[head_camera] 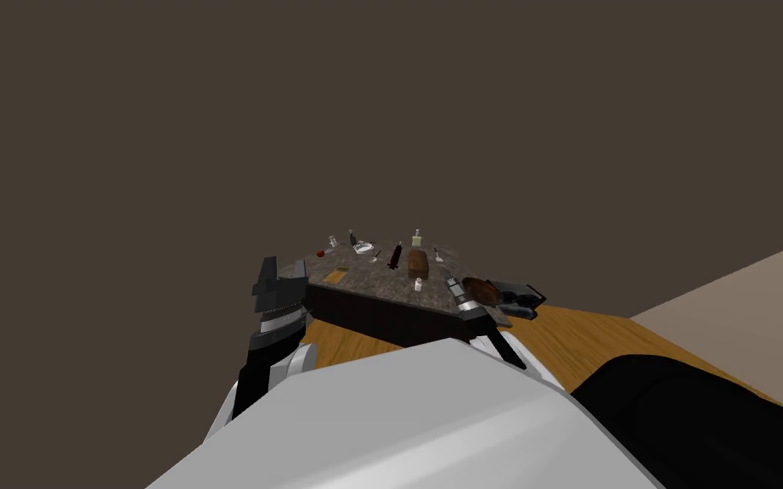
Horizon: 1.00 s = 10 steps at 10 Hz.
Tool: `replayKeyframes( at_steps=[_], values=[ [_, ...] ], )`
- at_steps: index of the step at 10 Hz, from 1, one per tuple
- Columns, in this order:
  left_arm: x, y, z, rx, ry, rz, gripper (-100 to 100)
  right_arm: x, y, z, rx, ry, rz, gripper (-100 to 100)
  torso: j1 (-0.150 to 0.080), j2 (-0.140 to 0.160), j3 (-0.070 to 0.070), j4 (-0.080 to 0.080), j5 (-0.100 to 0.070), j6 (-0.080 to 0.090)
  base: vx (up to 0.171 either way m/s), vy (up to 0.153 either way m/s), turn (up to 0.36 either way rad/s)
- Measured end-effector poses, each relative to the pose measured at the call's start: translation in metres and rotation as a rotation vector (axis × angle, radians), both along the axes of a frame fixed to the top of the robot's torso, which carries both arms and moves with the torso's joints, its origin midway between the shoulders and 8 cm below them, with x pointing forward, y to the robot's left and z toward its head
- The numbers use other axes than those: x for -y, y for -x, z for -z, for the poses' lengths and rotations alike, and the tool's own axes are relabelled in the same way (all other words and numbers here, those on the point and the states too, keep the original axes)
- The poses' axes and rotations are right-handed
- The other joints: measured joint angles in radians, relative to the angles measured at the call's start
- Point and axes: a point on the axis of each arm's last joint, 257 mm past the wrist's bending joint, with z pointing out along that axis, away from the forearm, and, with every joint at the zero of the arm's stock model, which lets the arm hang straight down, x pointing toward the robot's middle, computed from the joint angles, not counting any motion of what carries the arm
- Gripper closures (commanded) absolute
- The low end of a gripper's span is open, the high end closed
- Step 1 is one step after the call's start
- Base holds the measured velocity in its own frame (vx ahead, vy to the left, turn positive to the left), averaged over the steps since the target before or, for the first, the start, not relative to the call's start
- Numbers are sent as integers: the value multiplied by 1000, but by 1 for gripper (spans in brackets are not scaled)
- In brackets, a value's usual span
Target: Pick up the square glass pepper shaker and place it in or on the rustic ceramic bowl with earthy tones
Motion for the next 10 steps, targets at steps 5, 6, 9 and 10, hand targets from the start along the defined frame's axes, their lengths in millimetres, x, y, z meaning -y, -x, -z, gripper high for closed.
replayKeyframes(
  at_steps=[5, 6, 9, 10],
  values=[
    [0, 0, 0, 0, 0, 0, 0, 51, 10, 73, -254, 150, 59, -100, 1, 0, 0, 0, 0, 0, 49, 158, 97],
    [0, 0, 0, 0, 0, 0, 0, 68, 13, 89, -309, 185, 75, -100, 1, 1, 1, 0, 0, 0, 28, 106, 22],
    [0, 0, 0, 0, 0, 0, 0, 96, 34, 120, -418, 255, 103, -100, -1, 1, 0, 0, 0, 0, 49, 115, 59],
    [0, 0, 0, 0, 0, 0, 0, 102, 37, 125, -441, 271, 110, -100, -3, 2, 1, 0, 0, 0, 25, 87, 76]
  ],
)
